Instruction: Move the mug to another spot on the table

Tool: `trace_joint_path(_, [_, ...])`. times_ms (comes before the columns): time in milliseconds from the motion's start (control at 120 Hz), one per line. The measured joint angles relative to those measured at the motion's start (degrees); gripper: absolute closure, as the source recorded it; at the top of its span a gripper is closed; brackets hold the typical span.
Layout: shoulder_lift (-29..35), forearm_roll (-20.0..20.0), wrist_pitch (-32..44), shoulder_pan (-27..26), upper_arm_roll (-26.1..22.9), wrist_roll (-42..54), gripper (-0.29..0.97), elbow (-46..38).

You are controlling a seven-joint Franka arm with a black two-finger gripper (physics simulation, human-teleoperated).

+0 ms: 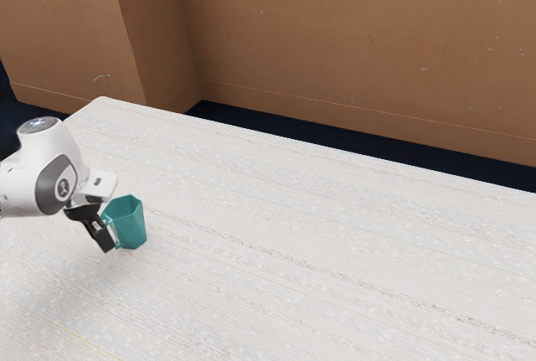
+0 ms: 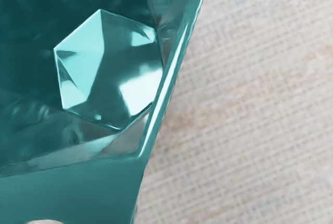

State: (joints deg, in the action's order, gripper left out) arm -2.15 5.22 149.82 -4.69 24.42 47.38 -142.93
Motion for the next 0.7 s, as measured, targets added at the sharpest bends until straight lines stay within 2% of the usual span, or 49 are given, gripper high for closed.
trace_joint_path(175, [-0.8, 1.41, 0.5, 0.3, 0.16, 1.36, 0.03, 0.25])
trace_joint_path(425, [-1.66, 1.87, 1.79, 0.93, 0.14, 2.73, 0.14, 0.32])
trace_joint_path(700, [-2.79, 2.49, 3.29, 0.86, 0.1, 3.69, 0.18, 0.65])
